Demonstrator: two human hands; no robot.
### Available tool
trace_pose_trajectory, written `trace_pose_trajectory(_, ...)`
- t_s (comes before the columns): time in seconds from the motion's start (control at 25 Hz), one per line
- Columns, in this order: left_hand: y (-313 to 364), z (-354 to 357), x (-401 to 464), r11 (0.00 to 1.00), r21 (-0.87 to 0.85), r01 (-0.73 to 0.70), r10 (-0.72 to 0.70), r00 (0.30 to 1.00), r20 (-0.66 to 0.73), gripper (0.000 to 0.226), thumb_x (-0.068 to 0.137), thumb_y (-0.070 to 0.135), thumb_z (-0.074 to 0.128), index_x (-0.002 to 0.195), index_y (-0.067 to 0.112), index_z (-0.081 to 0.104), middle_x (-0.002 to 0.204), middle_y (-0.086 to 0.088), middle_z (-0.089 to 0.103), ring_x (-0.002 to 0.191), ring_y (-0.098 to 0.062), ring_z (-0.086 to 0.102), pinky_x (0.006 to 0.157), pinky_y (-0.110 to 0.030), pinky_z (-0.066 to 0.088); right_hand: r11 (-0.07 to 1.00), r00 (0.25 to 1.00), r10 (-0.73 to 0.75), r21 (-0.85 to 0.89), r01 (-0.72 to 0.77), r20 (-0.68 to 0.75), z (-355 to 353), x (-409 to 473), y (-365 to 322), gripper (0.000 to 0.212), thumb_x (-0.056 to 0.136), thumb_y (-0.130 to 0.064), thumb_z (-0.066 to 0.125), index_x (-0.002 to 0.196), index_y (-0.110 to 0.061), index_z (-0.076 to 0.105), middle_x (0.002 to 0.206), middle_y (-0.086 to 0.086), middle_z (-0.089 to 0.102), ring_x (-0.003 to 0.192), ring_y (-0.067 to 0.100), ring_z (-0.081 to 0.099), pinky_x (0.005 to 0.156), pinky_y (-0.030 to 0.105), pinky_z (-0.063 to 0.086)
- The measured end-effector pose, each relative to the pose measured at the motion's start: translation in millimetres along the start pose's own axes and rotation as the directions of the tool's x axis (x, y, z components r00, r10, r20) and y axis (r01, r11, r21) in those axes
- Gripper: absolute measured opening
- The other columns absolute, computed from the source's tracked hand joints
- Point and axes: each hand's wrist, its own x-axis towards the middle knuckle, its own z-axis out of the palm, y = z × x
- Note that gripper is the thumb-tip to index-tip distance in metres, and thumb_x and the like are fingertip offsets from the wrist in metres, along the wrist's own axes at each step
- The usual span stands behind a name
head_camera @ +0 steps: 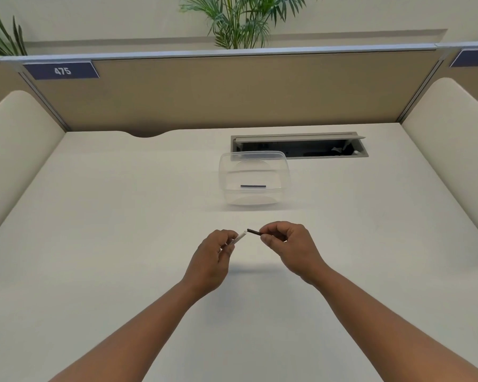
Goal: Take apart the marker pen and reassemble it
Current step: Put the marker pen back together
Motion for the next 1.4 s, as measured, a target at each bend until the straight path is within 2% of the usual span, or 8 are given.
trace_pose_trajectory(0.2,-1,-1,-4,1.0,0.013,-0.009,0.009,1.0,-0.001,0.023,0.1,0.013,0.054,0.112,0.03,0.064,0.103,0.014,0.063,0.095,-0.009,0.058,0.08,-0.029,0.05,0.994,1.0,-0.017,-0.106,0.017,0.003,1,-2,-1,0.016,0.089,-0.018,0.073,0.085,-0.033,0.076,0.081,-0.025,0.072,0.073,-0.002,0.061,0.066,0.009,0.045)
trace_pose_trajectory(0.32,-1,-2,-5,0.995,0.081,-0.05,0.052,0.999,-0.013,0.024,0.101,0.012,0.054,0.115,0.027,0.066,0.102,0.015,0.061,0.096,-0.008,0.056,0.079,-0.024,0.046,0.976,0.998,-0.058,-0.208,0.058,0.005,1,-1,0,0.015,0.09,-0.015,0.071,0.089,-0.029,0.076,0.082,-0.017,0.071,0.074,0.003,0.059,0.066,0.011,0.043)
trace_pose_trajectory(0.52,0,-2,-9,0.977,0.194,-0.088,0.089,0.996,0.002,0.026,0.101,0.01,0.053,0.117,0.024,0.067,0.102,0.012,0.06,0.094,-0.013,0.057,0.078,-0.031,0.049,0.877,0.98,-0.173,-0.439,0.198,0.096,-1,0,0,0.016,0.094,-0.01,0.064,0.101,-0.018,0.076,0.094,-0.001,0.072,0.087,0.02,0.062,0.079,0.035,0.051)
trace_pose_trajectory(0.64,-2,-1,-9,0.959,0.252,-0.128,0.127,0.992,0.019,0.027,0.1,0.009,0.055,0.118,0.022,0.069,0.103,0.008,0.064,0.092,-0.017,0.059,0.078,-0.033,0.049,0.805,0.95,-0.268,-0.505,0.312,0.159,-2,0,1,0.017,0.095,-0.007,0.062,0.101,-0.014,0.076,0.092,0.003,0.072,0.088,0.024,0.061,0.078,0.041,0.051)
trace_pose_trajectory(0.8,3,3,-8,0.963,0.237,-0.131,0.11,0.989,0.1,0.026,0.102,0.015,0.053,0.12,0.025,0.068,0.102,0.011,0.07,0.093,-0.018,0.059,0.082,-0.038,0.05,0.848,0.957,-0.215,-0.45,0.281,0.194,5,-2,4,0.015,0.094,-0.008,0.063,0.097,-0.015,0.076,0.087,0.002,0.071,0.081,0.019,0.06,0.074,0.036,0.05)
trace_pose_trajectory(1.04,3,1,-5,0.965,0.229,-0.132,0.103,0.985,0.136,0.025,0.101,0.02,0.052,0.119,0.028,0.067,0.091,0.012,0.064,0.086,-0.013,0.057,0.075,-0.04,0.051,0.968,0.988,-0.048,-0.237,0.082,0.147,3,-3,7,0.018,0.089,-0.01,0.072,0.091,-0.028,0.072,0.075,-0.016,0.071,0.069,-0.002,0.059,0.068,0.011,0.046)
trace_pose_trajectory(1.24,9,-3,-2,0.966,0.238,-0.105,0.065,0.983,0.169,0.02,0.104,0.038,0.046,0.114,0.039,0.064,0.082,0.013,0.055,0.08,-0.005,0.052,0.068,-0.036,0.05,0.974,0.991,-0.076,-0.204,0.098,0.112,4,-4,7,0.021,0.089,-0.009,0.073,0.09,-0.03,0.074,0.076,-0.024,0.071,0.074,-0.002,0.063,0.069,0.009,0.045)
trace_pose_trajectory(1.4,13,-5,0,0.963,0.251,-0.097,0.05,0.981,0.189,0.022,0.104,0.038,0.046,0.11,0.037,0.067,0.074,0.013,0.05,0.076,-0.002,0.05,0.06,-0.025,0.039,0.944,0.98,-0.168,-0.268,0.192,0.11,4,-3,9,0.014,0.089,-0.009,0.072,0.093,-0.021,0.077,0.082,-0.01,0.073,0.078,0.008,0.061,0.068,0.017,0.047)
